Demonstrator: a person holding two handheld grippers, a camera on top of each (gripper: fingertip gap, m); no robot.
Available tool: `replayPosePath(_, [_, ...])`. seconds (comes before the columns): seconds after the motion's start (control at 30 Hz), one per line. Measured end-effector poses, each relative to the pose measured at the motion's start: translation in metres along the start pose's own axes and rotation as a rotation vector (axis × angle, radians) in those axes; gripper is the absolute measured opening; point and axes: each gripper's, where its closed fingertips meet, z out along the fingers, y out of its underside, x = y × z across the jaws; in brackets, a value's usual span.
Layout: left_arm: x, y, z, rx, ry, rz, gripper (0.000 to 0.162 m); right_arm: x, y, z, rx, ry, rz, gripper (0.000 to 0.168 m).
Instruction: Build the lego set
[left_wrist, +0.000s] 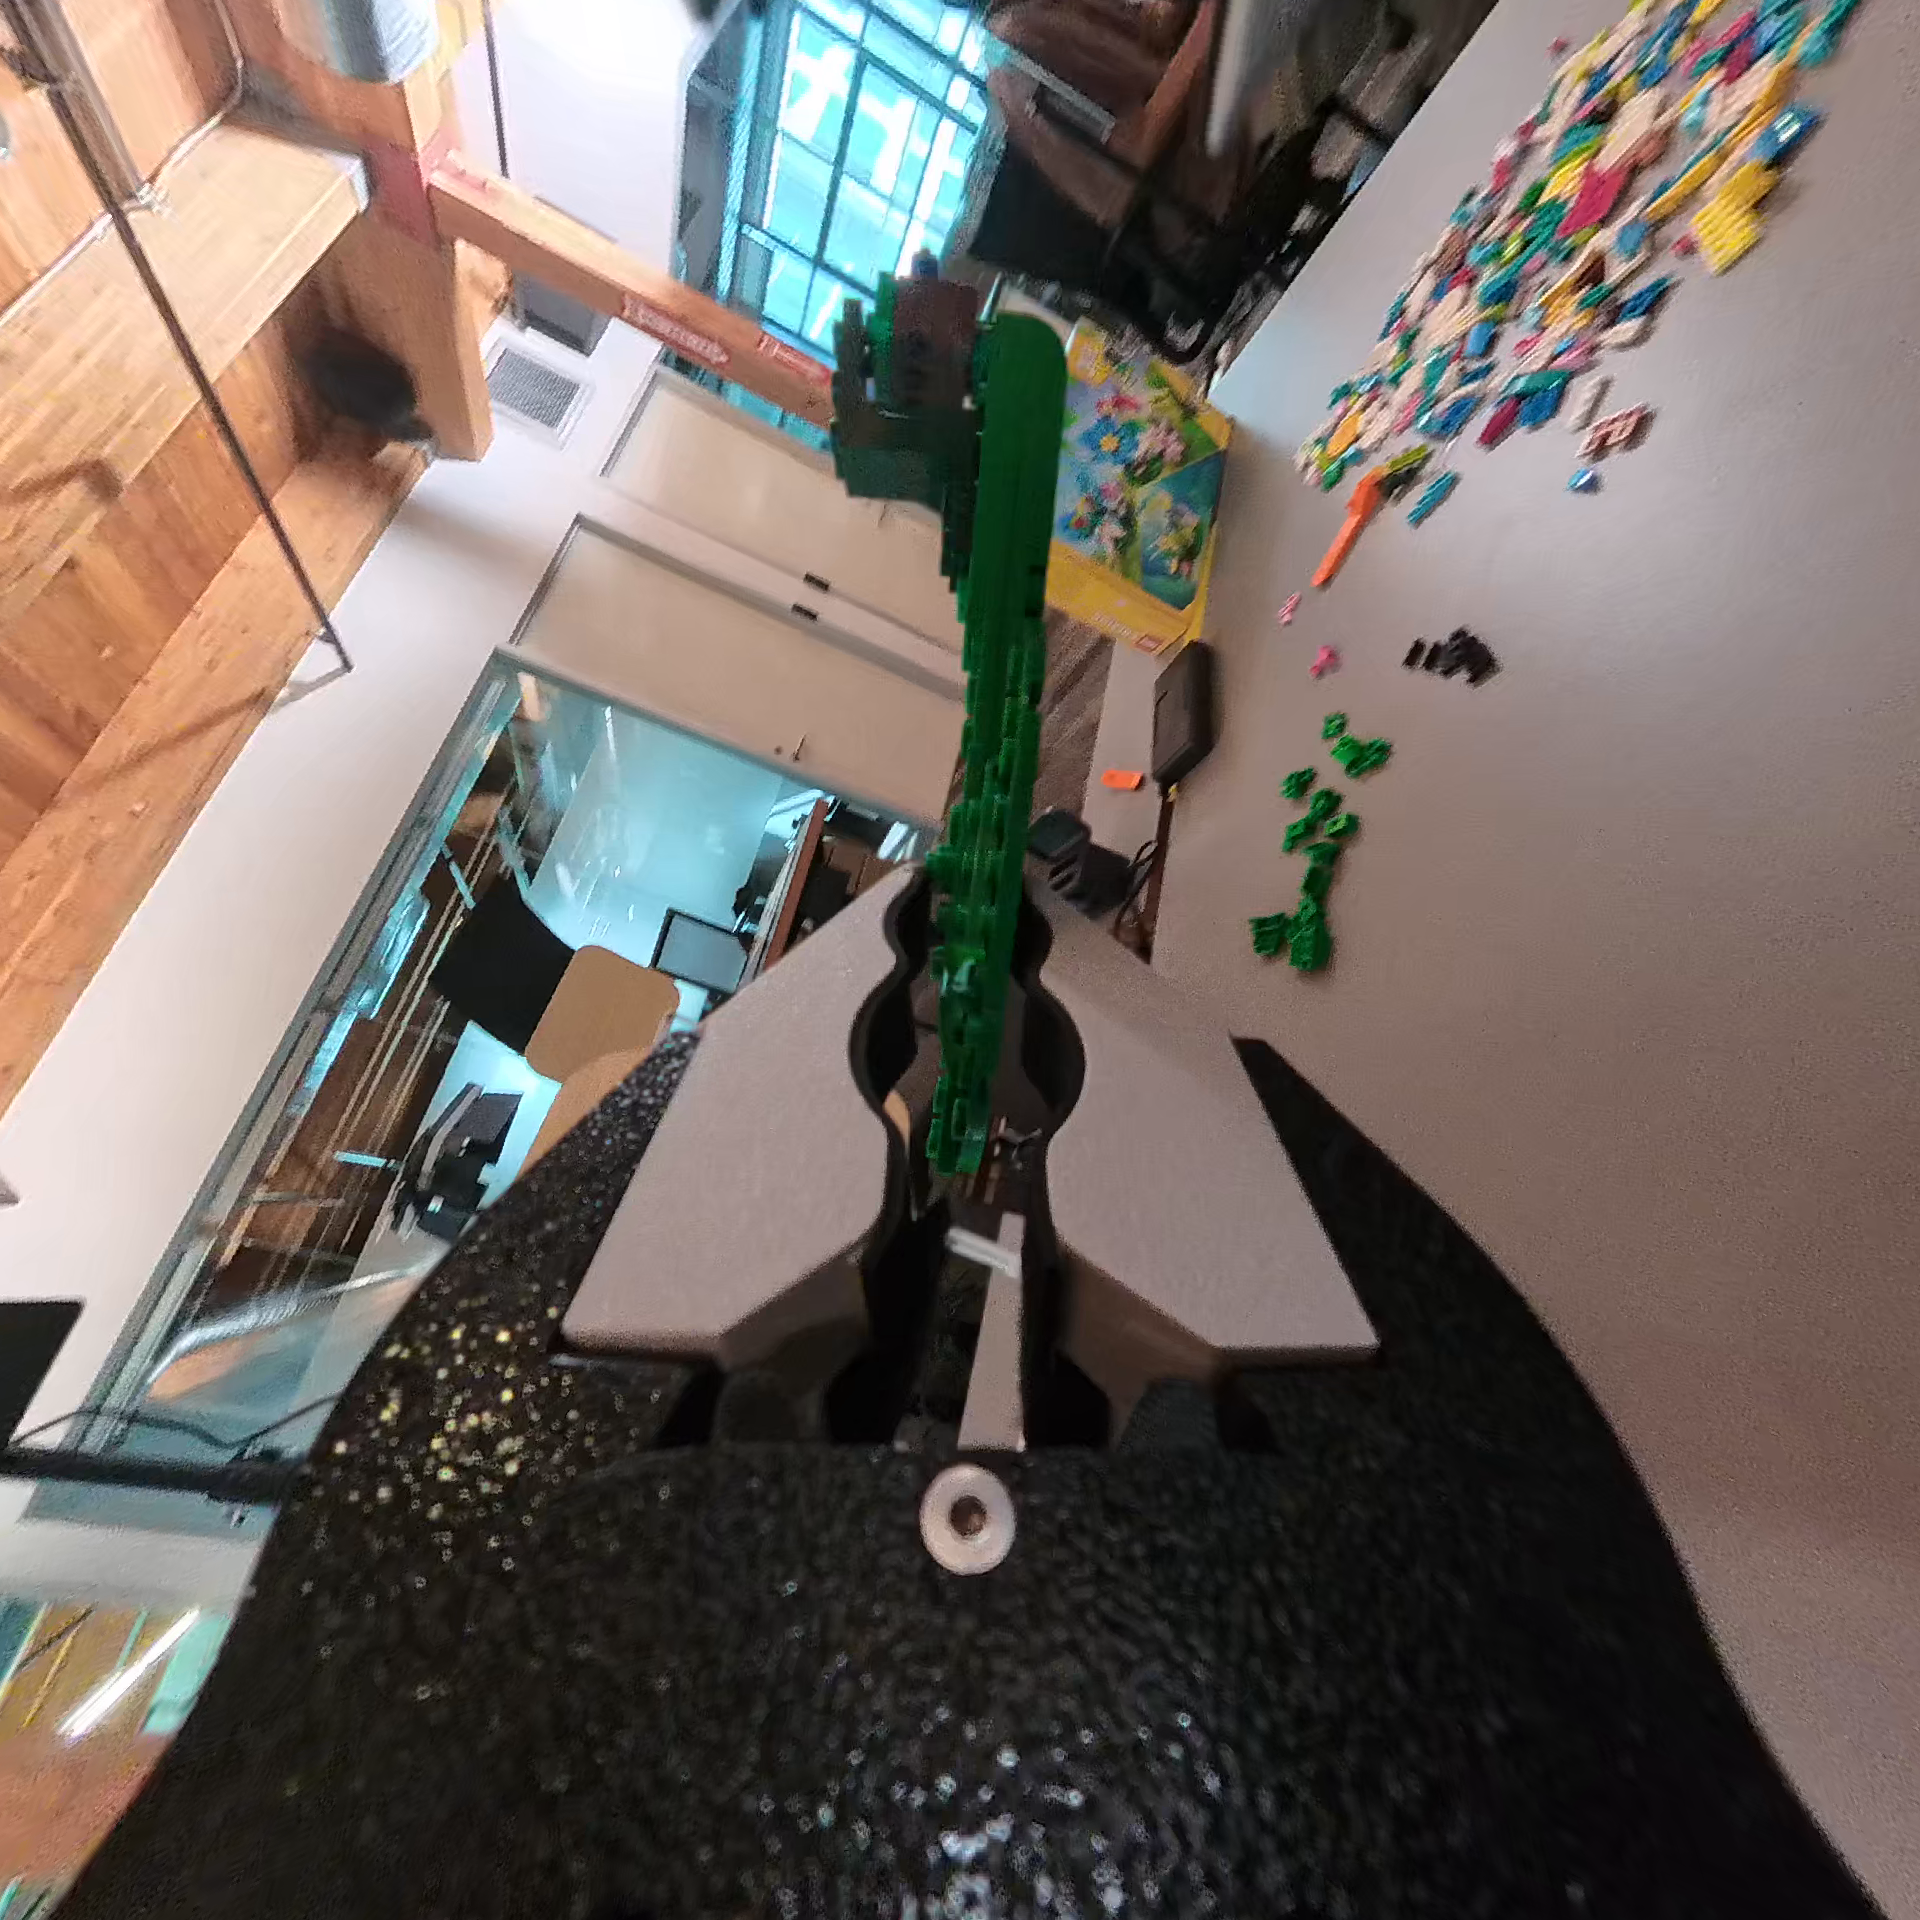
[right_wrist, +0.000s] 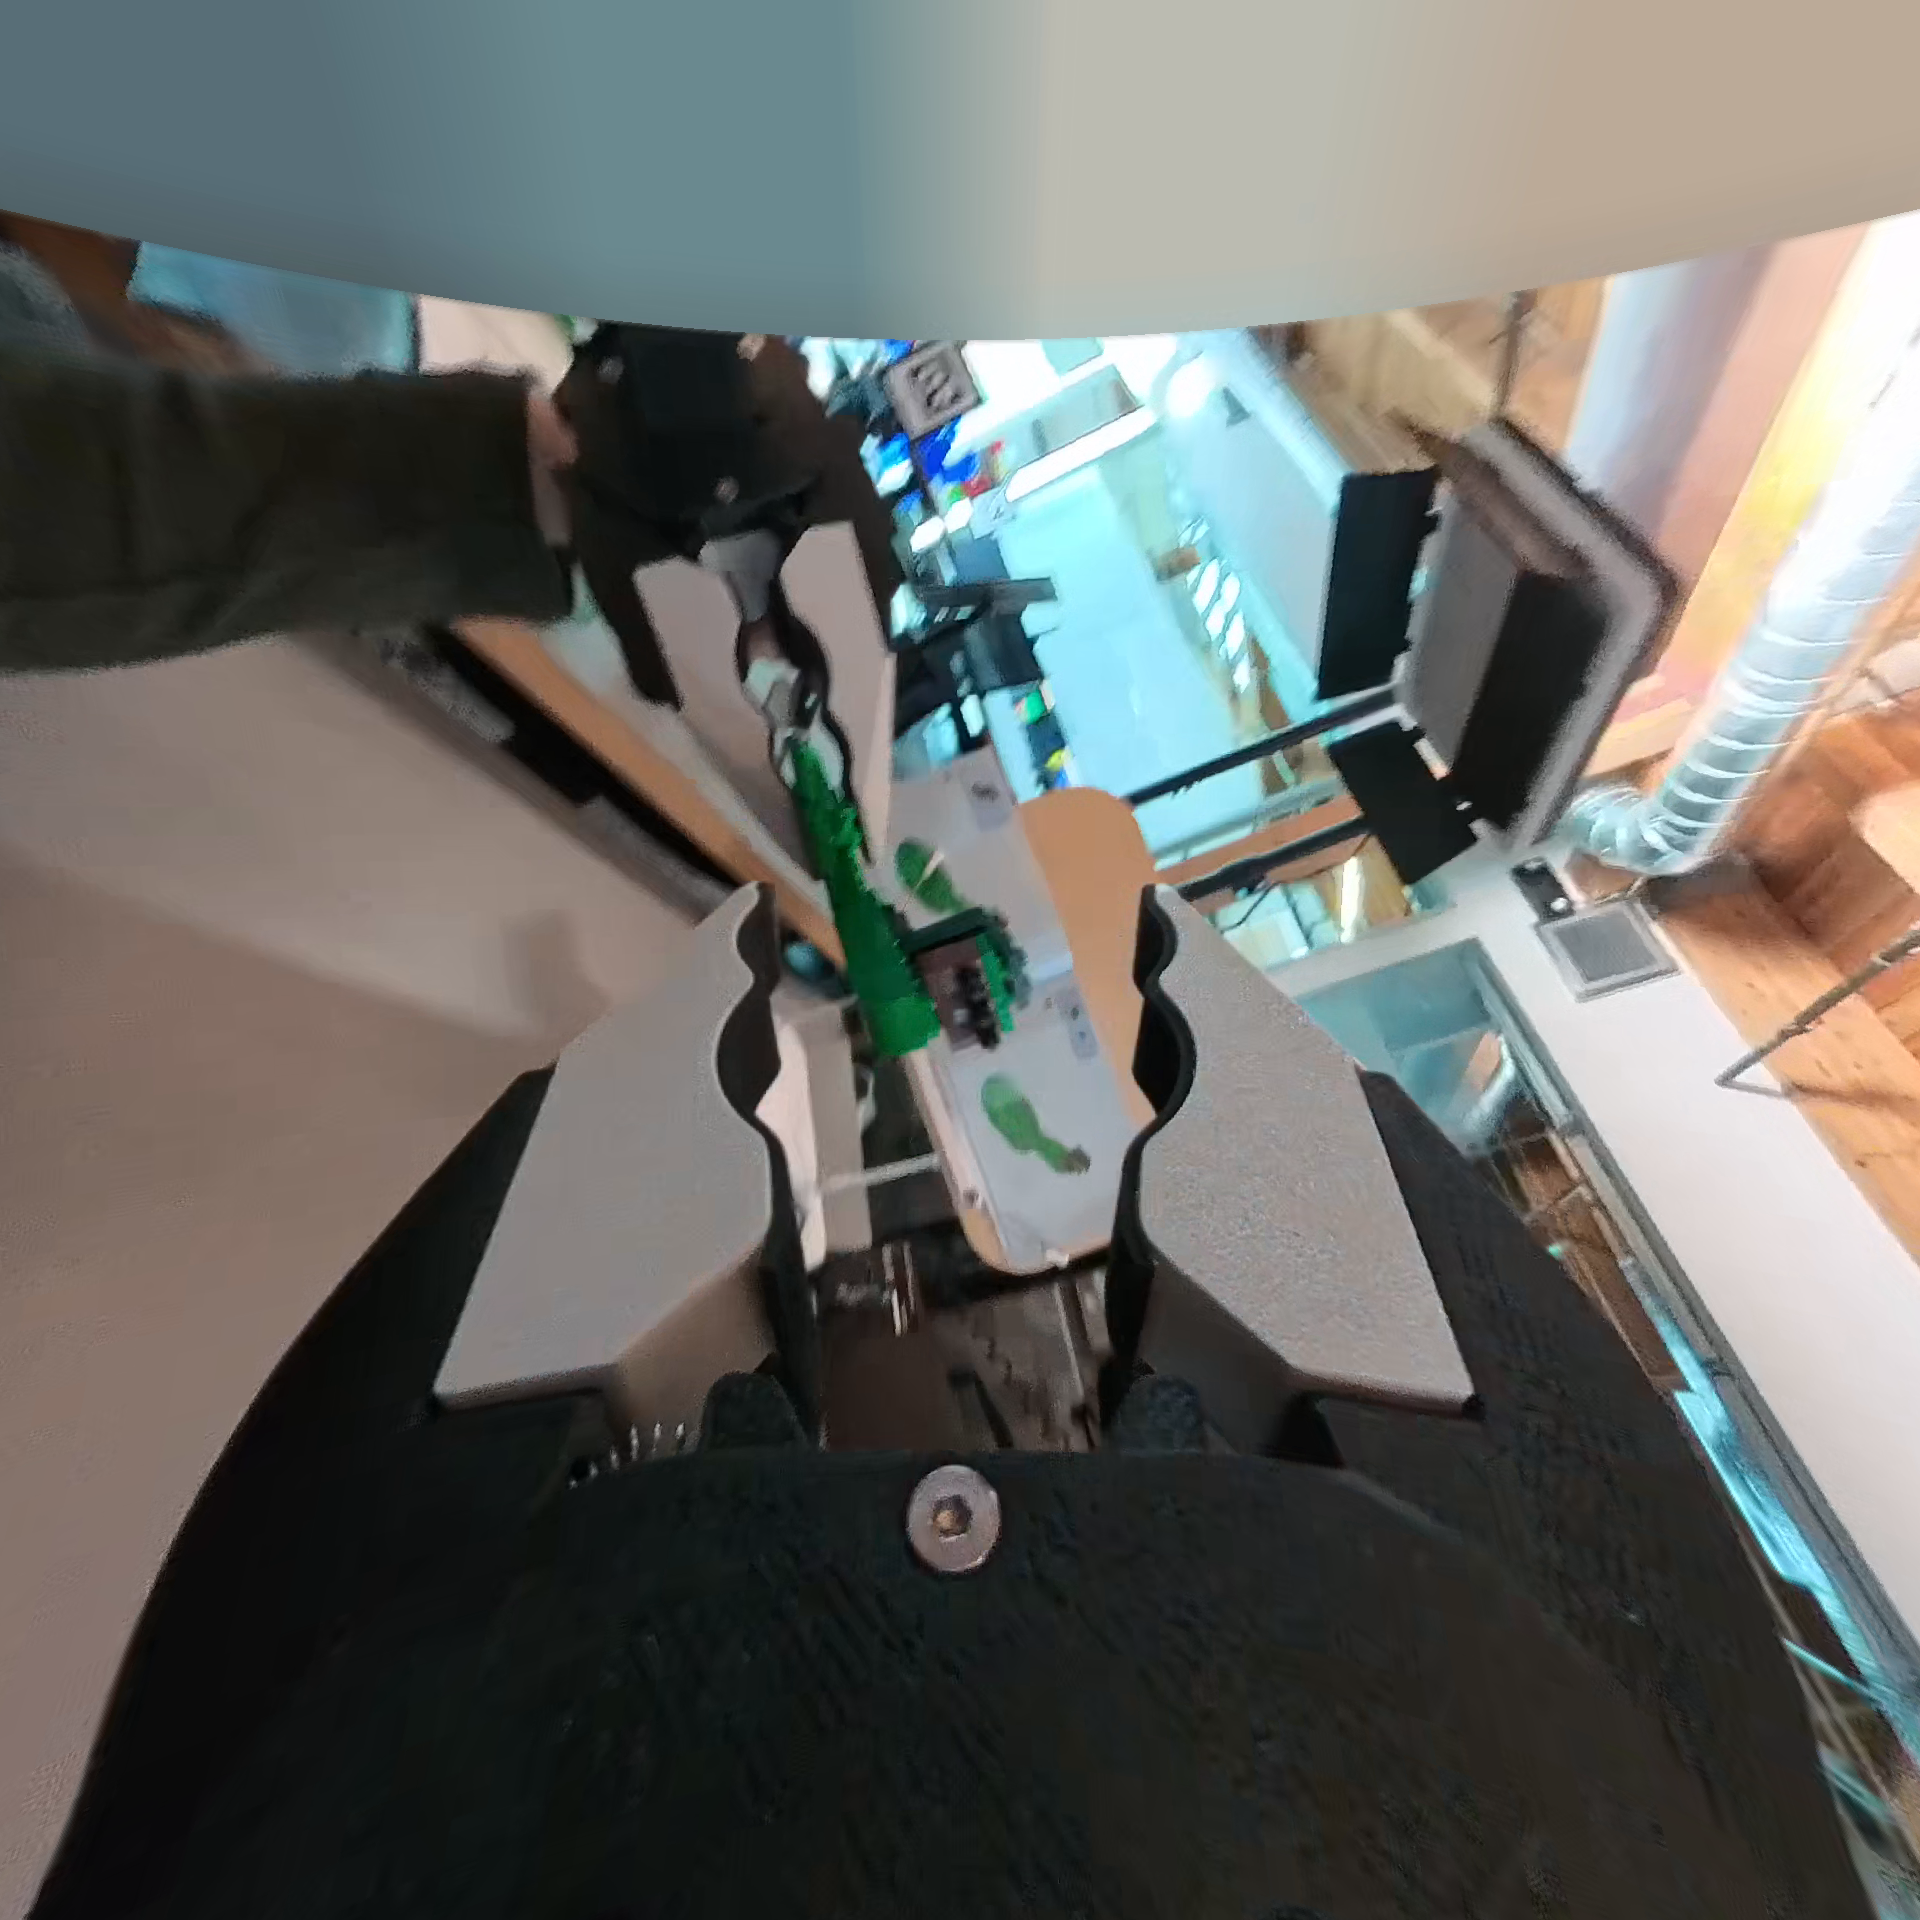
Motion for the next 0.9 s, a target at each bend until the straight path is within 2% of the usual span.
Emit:
replayPosePath(0.03, [-0.003,0.006,0.000,-0.022,-0.018,0.002,0.012,0.007,-0.002,0.002,0.050,0.034,0.022,0.068])
replayPosePath(0.2, [-0.016,0.039,0.005,-0.165,-0.104,0.044,0.012,0.050,0.002,0.021,0.270,0.197,0.165,0.067])
replayPosePath(0.33, [-0.030,0.061,0.005,-0.300,-0.186,0.083,0.012,0.080,0.023,0.039,0.397,0.235,0.384,0.067])
replayPosePath(0.47, [-0.039,0.080,0.000,-0.395,-0.229,0.068,0.012,0.101,0.051,0.056,0.447,0.326,0.471,0.065])
replayPosePath(0.57, [-0.043,0.095,-0.007,-0.491,-0.250,0.090,0.012,0.097,0.067,0.073,0.508,0.204,0.639,0.055])
replayPosePath(0.6, [-0.044,0.099,-0.008,-0.522,-0.257,0.108,0.012,0.094,0.072,0.079,0.531,0.131,0.706,0.049])
replayPosePath(0.7, [-0.044,0.106,-0.008,-0.591,-0.257,0.169,0.012,0.080,0.078,0.090,0.608,-0.155,0.869,0.048])
replayPosePath(0.77, [-0.040,0.110,-0.005,-0.623,-0.230,0.201,0.012,0.066,0.082,0.096,0.605,-0.295,0.872,0.045])
replayPosePath(0.9, [-0.031,0.117,0.000,-0.666,-0.175,0.255,0.012,0.029,0.106,0.122,0.378,-0.376,0.711,0.045])
